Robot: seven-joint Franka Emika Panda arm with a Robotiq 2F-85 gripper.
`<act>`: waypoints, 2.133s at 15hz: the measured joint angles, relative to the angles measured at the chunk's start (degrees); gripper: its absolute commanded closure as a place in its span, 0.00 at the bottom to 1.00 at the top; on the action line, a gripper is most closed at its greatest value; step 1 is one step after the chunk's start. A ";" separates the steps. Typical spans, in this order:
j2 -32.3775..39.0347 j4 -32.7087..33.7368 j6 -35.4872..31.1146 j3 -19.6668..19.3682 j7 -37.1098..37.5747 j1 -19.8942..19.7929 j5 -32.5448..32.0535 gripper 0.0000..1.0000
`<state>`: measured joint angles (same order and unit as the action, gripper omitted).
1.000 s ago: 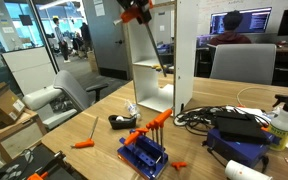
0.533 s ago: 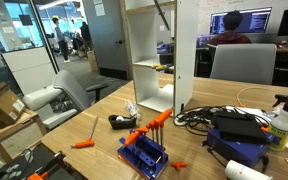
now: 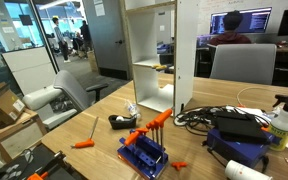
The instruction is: Put the metal object at the first from the right on the top first shelf
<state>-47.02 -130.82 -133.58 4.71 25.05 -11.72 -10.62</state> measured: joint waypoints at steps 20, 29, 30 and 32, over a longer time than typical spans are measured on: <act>31.67 29.62 -7.21 17.35 20.04 -4.39 -8.38 0.90; 56.56 51.03 -3.05 8.86 21.50 9.92 -14.73 0.89; 58.70 53.54 -2.05 7.32 20.77 11.39 -14.21 0.89; 62.54 58.51 0.59 4.51 18.77 13.66 -12.00 0.90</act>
<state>15.52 -72.32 -132.99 9.22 43.82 1.93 -22.62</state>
